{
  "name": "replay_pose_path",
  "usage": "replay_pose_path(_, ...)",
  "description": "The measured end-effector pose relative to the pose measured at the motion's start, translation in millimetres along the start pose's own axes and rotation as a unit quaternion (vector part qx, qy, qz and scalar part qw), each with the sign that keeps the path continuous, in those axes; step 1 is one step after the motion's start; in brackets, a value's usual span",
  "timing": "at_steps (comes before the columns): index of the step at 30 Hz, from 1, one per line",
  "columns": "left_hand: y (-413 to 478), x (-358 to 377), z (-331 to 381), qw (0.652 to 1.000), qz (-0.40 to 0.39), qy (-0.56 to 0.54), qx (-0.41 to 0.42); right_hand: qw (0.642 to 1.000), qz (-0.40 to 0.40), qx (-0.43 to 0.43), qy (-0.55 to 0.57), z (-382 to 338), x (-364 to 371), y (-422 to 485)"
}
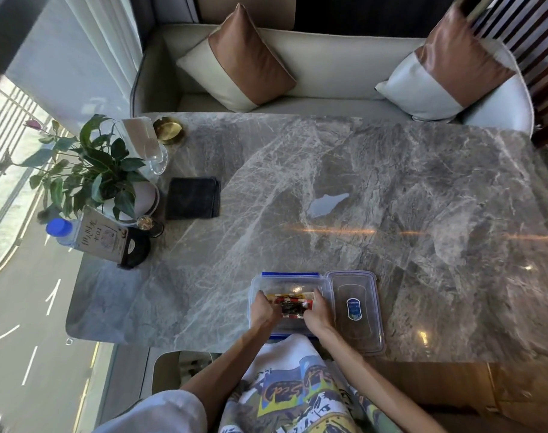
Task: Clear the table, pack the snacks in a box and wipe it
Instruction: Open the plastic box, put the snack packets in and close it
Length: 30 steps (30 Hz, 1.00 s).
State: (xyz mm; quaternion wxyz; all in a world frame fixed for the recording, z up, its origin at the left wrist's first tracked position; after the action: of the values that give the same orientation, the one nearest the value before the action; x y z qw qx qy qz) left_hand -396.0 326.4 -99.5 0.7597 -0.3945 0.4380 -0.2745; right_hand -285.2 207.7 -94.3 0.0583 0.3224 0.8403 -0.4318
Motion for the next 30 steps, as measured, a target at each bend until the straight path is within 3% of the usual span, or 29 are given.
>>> replay_pose_path(14,-18,3,12,0.994,0.0,0.089,0.061,0.999,-0.017,-0.035,0.03,7,-9,-2)
replay_pose_path(17,-34,1,28,0.975,0.061,0.168,0.131,0.992,-0.016,-0.064,0.109,9,-26,-7)
replay_pose_path(21,-58,21,72,0.941,0.084,0.228,0.237,0.979,0.083,-0.121,0.142,26,-80,-16)
replay_pose_path(25,-71,68,131,0.891,0.077,0.328,0.305,0.963,0.182,-0.036,0.196,73,-130,-23)
replay_pose_path(30,-64,134,177,0.851,0.008,0.402,0.338,0.946,0.251,0.087,0.185,132,-155,-49)
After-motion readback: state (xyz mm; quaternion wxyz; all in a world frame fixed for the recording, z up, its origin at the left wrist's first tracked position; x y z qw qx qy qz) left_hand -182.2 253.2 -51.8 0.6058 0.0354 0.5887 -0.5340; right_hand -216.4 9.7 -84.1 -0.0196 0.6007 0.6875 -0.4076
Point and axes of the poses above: each hand's wrist, its own y-axis towards the middle knuckle, its own x-axis out of the palm, z = x × y, the point moved 9 cm from there along y, towards the middle knuckle, and after that the axes turned 10 degrees about -x, right-handed, at the moved point
